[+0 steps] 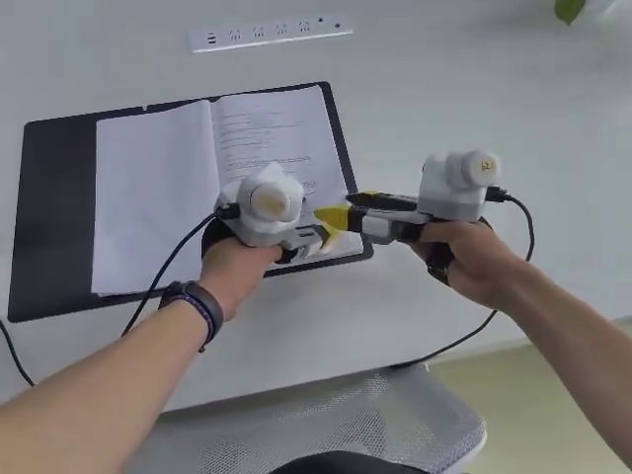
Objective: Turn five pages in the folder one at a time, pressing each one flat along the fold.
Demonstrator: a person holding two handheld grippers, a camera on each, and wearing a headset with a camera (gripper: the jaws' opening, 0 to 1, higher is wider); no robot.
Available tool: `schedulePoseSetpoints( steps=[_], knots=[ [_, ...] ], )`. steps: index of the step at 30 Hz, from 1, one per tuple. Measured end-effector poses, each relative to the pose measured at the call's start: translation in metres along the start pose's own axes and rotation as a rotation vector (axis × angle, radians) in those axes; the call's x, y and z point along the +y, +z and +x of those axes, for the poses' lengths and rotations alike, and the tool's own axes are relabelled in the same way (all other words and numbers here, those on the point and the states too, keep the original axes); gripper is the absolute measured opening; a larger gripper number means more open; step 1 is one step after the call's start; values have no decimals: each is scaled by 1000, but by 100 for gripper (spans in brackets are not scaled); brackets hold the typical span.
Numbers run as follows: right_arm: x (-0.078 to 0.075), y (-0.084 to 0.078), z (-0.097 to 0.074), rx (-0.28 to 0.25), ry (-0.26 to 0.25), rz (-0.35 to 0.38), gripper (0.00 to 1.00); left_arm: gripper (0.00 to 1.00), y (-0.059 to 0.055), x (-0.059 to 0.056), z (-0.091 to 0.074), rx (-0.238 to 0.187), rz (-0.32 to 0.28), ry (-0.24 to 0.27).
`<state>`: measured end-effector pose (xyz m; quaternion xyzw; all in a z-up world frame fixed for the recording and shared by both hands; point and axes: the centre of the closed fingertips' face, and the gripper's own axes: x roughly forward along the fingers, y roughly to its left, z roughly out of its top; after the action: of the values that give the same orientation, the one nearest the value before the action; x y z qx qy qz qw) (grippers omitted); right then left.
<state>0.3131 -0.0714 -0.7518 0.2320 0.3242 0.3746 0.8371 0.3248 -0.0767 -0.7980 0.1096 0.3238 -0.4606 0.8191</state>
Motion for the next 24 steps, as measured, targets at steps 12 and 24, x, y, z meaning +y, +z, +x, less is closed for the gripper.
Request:
schedulePoseSetpoints(
  steps=[12,24],
  knots=[
    [-13,-3,0,-13,17,76,50,42,-1,1,2,6,5,-5],
    [-27,-6,-3,-53,63,259,22,54,1,-14,-8,13,-2,-71]
  ],
)
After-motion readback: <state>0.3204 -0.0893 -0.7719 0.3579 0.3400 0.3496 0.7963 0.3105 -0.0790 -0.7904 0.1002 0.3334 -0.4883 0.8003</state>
